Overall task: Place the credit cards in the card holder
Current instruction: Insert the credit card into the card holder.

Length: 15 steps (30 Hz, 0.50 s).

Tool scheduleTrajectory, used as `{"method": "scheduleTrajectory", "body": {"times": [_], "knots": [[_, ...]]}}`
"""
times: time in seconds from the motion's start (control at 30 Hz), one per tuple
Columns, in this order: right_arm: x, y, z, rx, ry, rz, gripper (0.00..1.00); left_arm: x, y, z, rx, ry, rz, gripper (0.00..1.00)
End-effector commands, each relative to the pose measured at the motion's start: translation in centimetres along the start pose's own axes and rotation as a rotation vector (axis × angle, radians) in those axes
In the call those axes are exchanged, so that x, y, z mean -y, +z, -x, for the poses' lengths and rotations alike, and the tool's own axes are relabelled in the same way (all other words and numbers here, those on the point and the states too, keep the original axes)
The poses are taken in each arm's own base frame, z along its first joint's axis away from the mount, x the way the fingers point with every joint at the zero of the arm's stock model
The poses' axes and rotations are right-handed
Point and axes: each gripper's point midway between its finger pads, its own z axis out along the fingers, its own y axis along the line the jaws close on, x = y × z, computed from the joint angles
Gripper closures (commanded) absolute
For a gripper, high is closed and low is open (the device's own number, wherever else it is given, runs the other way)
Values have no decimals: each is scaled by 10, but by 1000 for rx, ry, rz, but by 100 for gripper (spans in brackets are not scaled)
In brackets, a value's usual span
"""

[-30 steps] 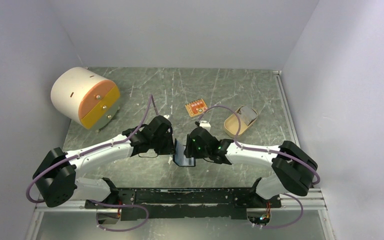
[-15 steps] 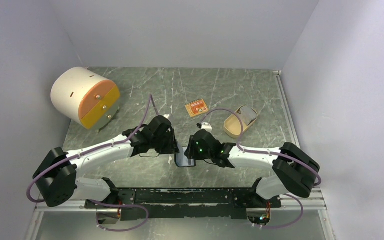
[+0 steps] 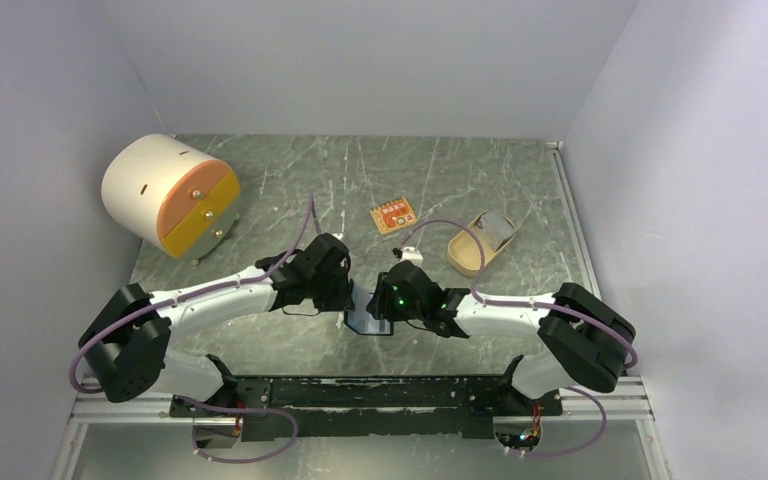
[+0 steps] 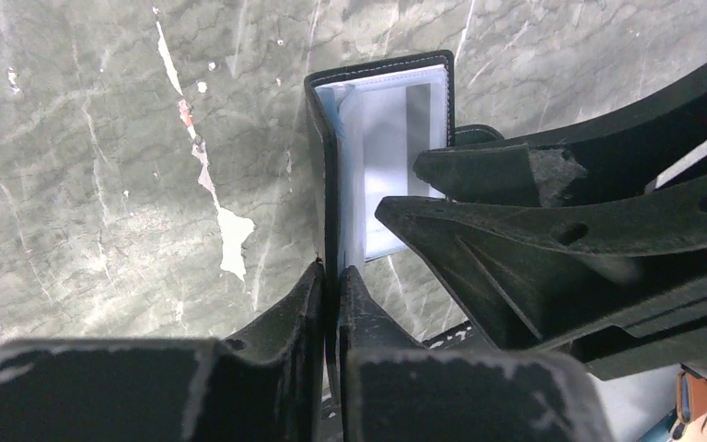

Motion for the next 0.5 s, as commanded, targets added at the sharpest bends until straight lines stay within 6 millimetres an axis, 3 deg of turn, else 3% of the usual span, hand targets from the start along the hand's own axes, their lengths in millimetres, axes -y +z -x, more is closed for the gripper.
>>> {"method": "scheduleTrajectory", "body": {"times": [0.0,0.17,0.47], "knots": [[8,6,-6,-2,10,1,59,16,-7,11,42,16,-66,91],[19,9,-5,11,3,-40,60,23,-14,12,51,13,-101,91],[18,19,-5,6,-4,-30,63,18,-29,16,70,9,-65,91]]}}
